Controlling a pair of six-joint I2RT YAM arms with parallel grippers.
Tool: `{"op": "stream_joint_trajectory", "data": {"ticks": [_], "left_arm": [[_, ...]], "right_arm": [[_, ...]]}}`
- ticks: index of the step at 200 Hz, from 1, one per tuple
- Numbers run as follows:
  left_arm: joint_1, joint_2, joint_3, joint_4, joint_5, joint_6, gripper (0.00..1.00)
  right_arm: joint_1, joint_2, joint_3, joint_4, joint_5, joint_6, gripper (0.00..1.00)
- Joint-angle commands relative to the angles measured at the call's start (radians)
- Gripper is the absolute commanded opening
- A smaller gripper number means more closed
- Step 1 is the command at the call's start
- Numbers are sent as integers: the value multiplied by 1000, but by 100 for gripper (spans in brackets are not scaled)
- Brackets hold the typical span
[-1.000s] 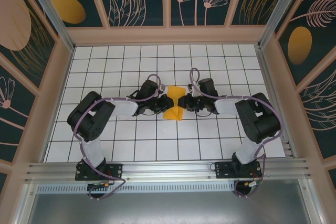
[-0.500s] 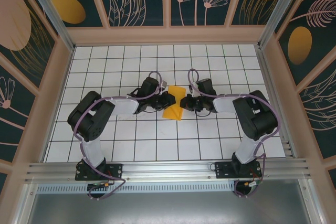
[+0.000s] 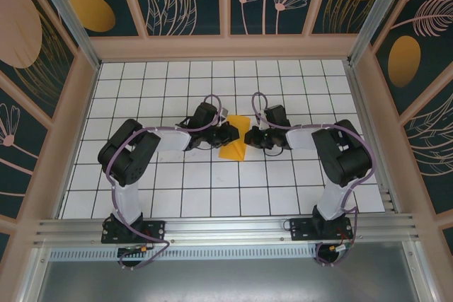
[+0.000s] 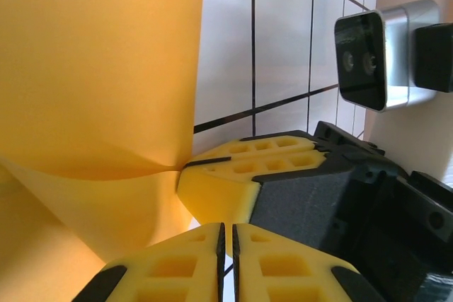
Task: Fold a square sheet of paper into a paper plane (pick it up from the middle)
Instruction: Fold the triangle a second time at the center of the table.
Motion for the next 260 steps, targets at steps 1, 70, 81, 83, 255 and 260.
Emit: {"op": "stream_joint_trajectory", "data": {"ticks": [1,70,81,83,255,260], "left_arm": [[-6,16,24,-14,14,31,16],[-6,44,40,-36,8,43,16],[-5,51,43,-44,4,47,15],[-5,51,44,-44,3,47,15],[-5,53,43,-37,3,55,16],[-6,48,40,-33,5,54,16]], "right_arm": [[-7,24,32,-19,17,-24,7],[-7,37,46,-28,28,-28,7],[-7,39,47,-29,28,-29,7],[-8,40,47,-31,28,-29,7],[-12,9,41,-21,39,-39,7],[-11,4,38,-19,37,-41,7]]}}
